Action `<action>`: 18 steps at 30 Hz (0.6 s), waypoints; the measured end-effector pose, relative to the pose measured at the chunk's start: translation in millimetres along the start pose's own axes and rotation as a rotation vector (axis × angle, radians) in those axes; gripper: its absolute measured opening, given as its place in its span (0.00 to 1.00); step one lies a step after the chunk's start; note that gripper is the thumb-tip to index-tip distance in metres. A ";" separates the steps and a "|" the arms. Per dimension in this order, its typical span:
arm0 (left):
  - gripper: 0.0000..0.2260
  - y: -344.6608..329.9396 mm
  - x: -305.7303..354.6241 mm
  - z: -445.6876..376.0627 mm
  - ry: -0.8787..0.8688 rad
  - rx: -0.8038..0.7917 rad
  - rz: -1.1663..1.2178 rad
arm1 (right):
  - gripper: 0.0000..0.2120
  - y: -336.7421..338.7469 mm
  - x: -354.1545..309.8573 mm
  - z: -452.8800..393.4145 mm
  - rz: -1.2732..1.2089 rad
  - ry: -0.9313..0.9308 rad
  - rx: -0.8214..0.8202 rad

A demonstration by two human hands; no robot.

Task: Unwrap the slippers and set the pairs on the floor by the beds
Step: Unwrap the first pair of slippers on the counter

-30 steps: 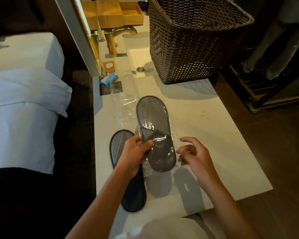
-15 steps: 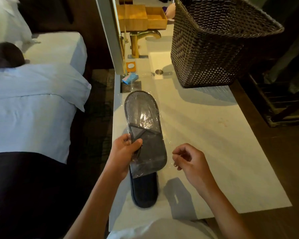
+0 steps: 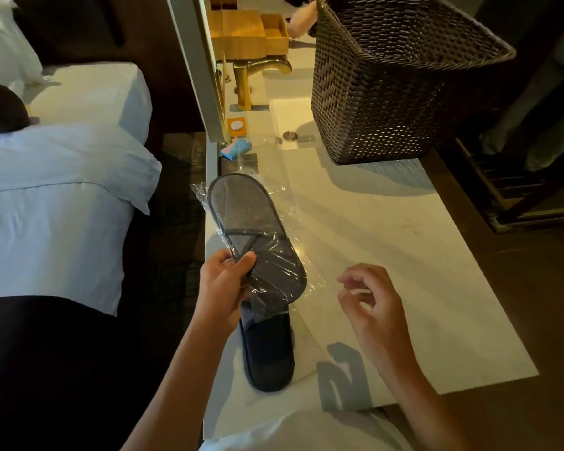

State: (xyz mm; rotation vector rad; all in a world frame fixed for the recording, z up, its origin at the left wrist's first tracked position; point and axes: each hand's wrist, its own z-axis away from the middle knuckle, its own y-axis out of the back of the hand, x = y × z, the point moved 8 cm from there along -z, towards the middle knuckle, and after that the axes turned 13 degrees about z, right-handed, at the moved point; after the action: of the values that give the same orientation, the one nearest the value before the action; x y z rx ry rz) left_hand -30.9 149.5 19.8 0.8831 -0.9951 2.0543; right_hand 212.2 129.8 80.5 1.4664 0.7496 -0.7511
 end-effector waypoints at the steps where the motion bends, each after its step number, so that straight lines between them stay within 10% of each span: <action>1: 0.10 -5.0 -2.5 1.0 0.008 -0.010 0.006 | 0.10 1.7 -13.0 0.3 0.044 0.094 0.030; 4: 0.10 -16.4 -5.8 4.0 0.017 -0.019 0.008 | 0.09 -13.7 -31.8 2.3 0.060 0.143 -0.079; 9: 0.08 -27.5 -6.9 6.3 0.028 -0.052 0.062 | 0.07 -58.9 8.2 12.8 -0.066 -0.346 -0.400; 18: 0.09 -34.4 -9.5 3.3 0.029 -0.060 0.040 | 0.09 -69.6 21.4 9.8 -0.539 -0.543 -0.313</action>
State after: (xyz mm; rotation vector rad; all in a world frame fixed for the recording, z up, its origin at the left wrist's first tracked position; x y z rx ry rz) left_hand 2.5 160.5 26.6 0.8062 -1.0604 2.0540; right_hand 167.4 122.0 22.7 0.7191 0.7953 -1.3085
